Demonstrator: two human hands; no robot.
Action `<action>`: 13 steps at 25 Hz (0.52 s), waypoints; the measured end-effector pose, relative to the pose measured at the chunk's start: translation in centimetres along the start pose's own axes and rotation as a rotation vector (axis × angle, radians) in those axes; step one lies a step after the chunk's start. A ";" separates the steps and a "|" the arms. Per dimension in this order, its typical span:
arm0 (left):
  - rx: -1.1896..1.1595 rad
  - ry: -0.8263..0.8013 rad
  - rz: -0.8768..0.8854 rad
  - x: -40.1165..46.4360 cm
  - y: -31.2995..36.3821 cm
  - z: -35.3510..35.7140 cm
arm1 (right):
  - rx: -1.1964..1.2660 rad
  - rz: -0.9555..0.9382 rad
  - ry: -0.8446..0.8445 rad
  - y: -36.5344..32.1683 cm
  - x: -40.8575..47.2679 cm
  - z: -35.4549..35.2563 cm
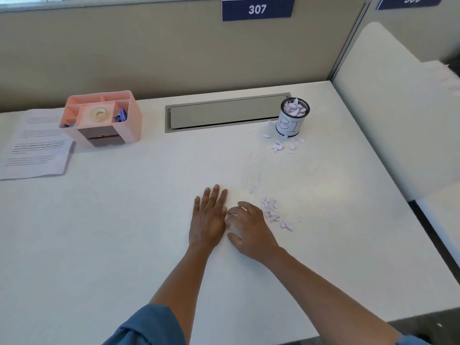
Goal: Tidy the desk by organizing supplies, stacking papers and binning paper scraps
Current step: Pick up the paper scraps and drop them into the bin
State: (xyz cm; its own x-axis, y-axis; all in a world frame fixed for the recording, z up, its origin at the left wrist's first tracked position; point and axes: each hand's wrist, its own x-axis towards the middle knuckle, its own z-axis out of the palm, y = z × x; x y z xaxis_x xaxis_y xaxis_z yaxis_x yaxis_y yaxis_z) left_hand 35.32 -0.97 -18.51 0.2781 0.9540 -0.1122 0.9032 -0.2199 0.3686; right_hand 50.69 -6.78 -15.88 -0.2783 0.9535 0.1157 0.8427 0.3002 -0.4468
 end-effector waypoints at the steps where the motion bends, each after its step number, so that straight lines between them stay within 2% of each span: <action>1: 0.009 0.013 0.007 0.0 -0.1 0.1 | -0.038 -0.007 0.015 0.2 0.1 0.1; 4: 0.011 0.035 0.013 0.0 -0.3 0.6 | -0.147 0.095 0.087 2.0 0.9 -1.5; 7: -0.003 0.047 0.012 0.3 -0.5 0.9 | -0.068 0.262 0.127 2.7 0.9 -4.1; 9: -0.010 0.052 0.010 0.3 -0.5 1.1 | 0.041 0.420 0.145 1.8 -1.1 -4.6; 13: -0.018 0.052 0.015 0.2 -0.6 1.2 | 0.063 0.847 0.182 -1.7 -7.2 -2.0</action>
State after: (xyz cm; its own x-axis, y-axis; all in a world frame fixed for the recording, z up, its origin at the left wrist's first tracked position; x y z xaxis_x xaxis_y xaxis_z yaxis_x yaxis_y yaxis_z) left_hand 35.18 -0.90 -19.83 0.2733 0.9601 -0.0587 0.8931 -0.2306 0.3863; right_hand 52.19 -14.14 -14.23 0.5142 0.8461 -0.1405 0.7041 -0.5100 -0.4941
